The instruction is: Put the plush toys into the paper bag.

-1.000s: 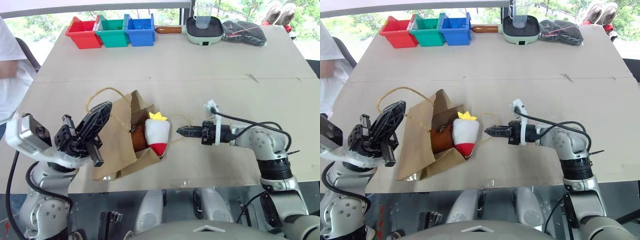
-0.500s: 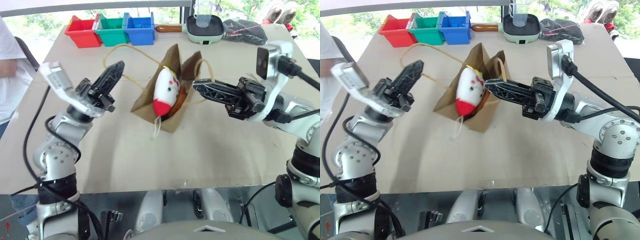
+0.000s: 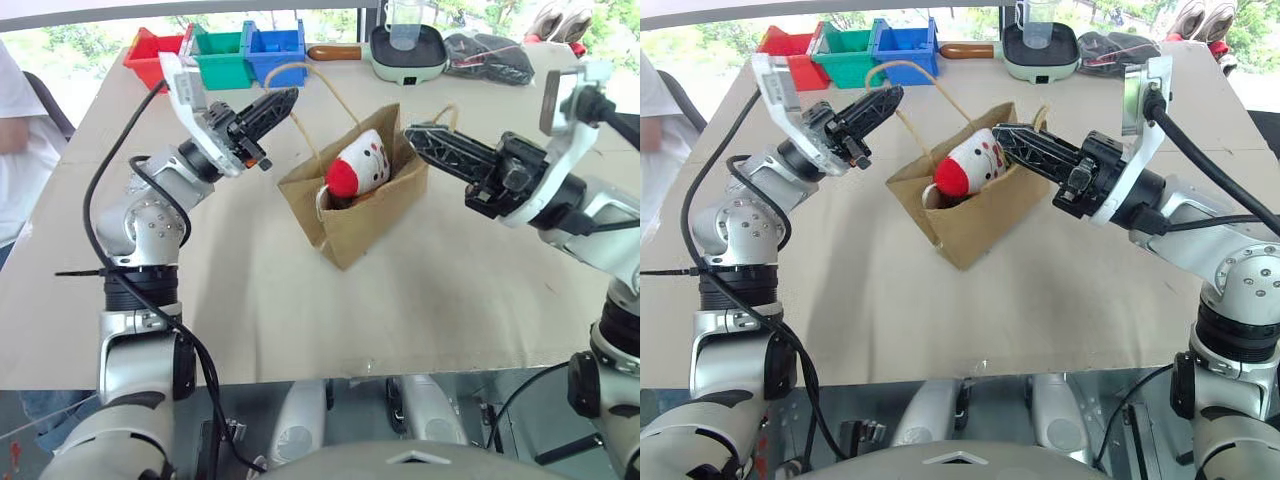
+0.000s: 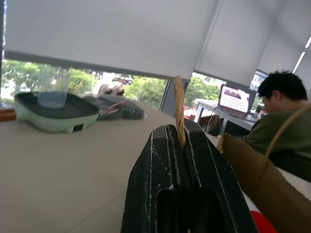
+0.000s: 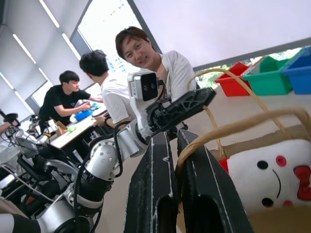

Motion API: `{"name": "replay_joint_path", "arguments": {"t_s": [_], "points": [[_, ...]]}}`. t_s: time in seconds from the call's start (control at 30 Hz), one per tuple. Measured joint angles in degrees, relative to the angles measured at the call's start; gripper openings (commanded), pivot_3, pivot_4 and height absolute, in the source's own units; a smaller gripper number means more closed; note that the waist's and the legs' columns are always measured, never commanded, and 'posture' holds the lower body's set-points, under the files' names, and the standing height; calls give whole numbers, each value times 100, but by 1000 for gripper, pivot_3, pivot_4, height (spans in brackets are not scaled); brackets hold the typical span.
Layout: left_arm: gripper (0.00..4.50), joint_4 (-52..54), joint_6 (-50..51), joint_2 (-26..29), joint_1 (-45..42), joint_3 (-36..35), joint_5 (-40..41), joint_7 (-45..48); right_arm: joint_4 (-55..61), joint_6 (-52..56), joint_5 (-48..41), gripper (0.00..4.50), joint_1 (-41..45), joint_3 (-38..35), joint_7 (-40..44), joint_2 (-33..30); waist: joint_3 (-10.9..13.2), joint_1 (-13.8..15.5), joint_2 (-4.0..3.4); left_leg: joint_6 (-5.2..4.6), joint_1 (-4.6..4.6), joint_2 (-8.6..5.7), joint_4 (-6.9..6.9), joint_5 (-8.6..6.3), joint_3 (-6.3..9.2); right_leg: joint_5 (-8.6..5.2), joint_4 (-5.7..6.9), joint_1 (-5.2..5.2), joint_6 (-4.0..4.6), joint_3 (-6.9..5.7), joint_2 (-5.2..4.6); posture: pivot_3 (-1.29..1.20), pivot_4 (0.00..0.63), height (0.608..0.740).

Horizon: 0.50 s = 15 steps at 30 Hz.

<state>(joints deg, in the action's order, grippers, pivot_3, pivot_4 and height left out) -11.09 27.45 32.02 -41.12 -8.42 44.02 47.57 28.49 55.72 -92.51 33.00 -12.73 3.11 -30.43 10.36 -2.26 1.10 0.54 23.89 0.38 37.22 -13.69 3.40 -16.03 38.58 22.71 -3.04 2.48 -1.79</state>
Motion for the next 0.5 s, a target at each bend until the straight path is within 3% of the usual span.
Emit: {"name": "replay_joint_path", "arguments": {"t_s": [0.07,0.17,0.27,0.43,0.5], "points": [[0,-140,-172,-2,12,66,-278,113,33,-41,29,43,-119,60,-32,-68,0,3,0,0,1,1,0,0,0,0,-1,0,0,1,-1,0,150,740],[0,-30,-479,-115,159,131,-673,112,104,-142,331,790,-285,153,27,-184,0,9,0,0,1,3,0,0,6,0,-1,0,0,4,-4,0,150,740],[1011,-13,-362,-242,280,180,-711,82,202,-235,465,2131,-377,171,117,-254,0,13,0,0,1,5,1,0,13,0,1,1,0,3,-4,0,150,740],[3156,71,-41,-186,276,-116,-551,8,441,-238,271,4370,-748,68,291,-756,0,13,1,0,1,8,2,0,16,0,1,1,0,2,-5,0,150,740],[4085,225,201,-112,324,-355,-381,-113,527,-244,-325,4461,-1008,-254,426,-1196,1,21,1,-1,2,9,2,0,17,0,1,0,0,3,-11,0,150,740]]}}
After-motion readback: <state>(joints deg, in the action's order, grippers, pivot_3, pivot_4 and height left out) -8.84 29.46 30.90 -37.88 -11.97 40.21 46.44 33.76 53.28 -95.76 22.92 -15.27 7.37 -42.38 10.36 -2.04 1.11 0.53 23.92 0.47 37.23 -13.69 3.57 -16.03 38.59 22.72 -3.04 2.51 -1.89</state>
